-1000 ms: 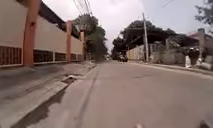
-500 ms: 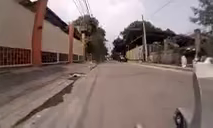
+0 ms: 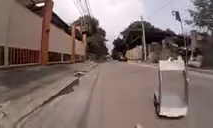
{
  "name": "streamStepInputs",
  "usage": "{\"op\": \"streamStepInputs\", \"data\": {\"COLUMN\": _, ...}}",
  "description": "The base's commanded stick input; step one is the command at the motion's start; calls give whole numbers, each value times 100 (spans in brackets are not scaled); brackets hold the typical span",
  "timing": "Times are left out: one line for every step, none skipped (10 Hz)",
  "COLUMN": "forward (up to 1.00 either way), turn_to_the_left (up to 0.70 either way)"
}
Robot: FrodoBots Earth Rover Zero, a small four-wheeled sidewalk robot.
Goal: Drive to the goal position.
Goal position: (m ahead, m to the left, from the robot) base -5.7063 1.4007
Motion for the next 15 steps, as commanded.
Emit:
{"op": "streamStepInputs", "data": {"forward": -100, "turn_to_the_left": 0}}
{"op": "streamStepInputs", "data": {"forward": -100, "turn_to_the_left": 0}}
{"op": "streamStepInputs", "data": {"forward": -100, "turn_to_the_left": 0}}
{"op": "streamStepInputs", "data": {"forward": -100, "turn_to_the_left": 0}}
{"op": "streamStepInputs", "data": {"forward": -100, "turn_to_the_left": 0}}
{"op": "streamStepInputs", "data": {"forward": -55, "turn_to_the_left": 0}}
{"op": "streamStepInputs", "data": {"forward": -8, "turn_to_the_left": 0}}
{"op": "streamStepInputs", "data": {"forward": 0, "turn_to_the_left": 0}}
{"op": "streamStepInputs", "data": {"forward": 0, "turn_to_the_left": 0}}
{"op": "streamStepInputs", "data": {"forward": 0, "turn_to_the_left": 0}}
{"op": "streamStepInputs", "data": {"forward": 0, "turn_to_the_left": 0}}
{"op": "streamStepInputs", "data": {"forward": 0, "turn_to_the_left": 0}}
{"op": "streamStepInputs", "data": {"forward": 0, "turn_to_the_left": 0}}
{"op": "streamStepInputs", "data": {"forward": 0, "turn_to_the_left": 0}}
{"op": "streamStepInputs", "data": {"forward": 0, "turn_to_the_left": 0}}
